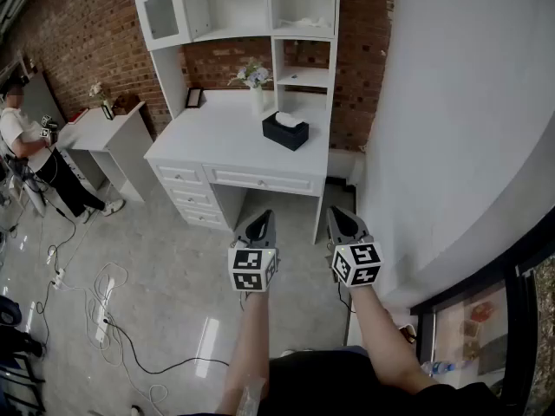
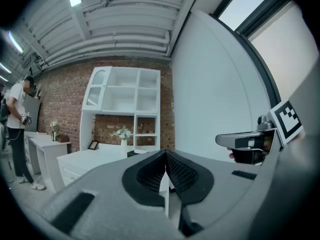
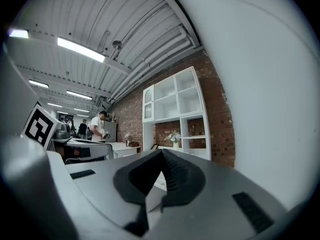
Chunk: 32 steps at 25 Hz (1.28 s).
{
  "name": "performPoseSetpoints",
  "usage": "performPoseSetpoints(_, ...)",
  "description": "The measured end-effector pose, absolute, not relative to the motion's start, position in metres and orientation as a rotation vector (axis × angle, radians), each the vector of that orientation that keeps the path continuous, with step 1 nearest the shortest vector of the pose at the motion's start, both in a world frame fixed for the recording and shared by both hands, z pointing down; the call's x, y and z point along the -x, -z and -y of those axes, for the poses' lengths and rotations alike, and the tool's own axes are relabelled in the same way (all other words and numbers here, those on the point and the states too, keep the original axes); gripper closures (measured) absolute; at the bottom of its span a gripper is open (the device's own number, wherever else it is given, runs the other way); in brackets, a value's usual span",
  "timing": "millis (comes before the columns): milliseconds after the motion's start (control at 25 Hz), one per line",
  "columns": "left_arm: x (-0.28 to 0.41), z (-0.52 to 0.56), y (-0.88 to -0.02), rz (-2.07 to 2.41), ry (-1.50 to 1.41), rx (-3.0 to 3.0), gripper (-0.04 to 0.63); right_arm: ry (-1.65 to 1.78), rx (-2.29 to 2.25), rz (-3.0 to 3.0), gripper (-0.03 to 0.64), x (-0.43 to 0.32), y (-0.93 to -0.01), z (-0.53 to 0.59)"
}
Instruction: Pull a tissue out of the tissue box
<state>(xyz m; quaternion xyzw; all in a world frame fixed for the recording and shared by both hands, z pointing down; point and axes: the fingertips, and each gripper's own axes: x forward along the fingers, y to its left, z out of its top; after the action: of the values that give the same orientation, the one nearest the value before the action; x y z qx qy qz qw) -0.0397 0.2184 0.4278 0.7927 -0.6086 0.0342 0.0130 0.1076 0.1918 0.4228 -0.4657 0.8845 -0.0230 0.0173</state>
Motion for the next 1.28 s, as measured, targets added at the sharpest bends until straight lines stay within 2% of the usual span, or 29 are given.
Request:
performPoseSetpoints(1120, 0.043, -0.224, -0.455, 1.802, -0.043, -2.483, 0.579, 0.260, 1.424, -2.734, 0.618, -0.110, -0.449, -0.185)
performPoseSetpoints(1200, 0.045, -0.225, -0.456, 1.808, -0.023, -2.482, 0.496, 0.271, 1.429, -2.727, 0.618, -0.111, -0.451, -0.185)
performPoseSetpoints(1280, 0.048, -0.226, -0.457, 1.816, -0.010, -2.479, 0.455, 0.280, 1.435, -2.721, 0.618, -0.111, -0.452, -0.185)
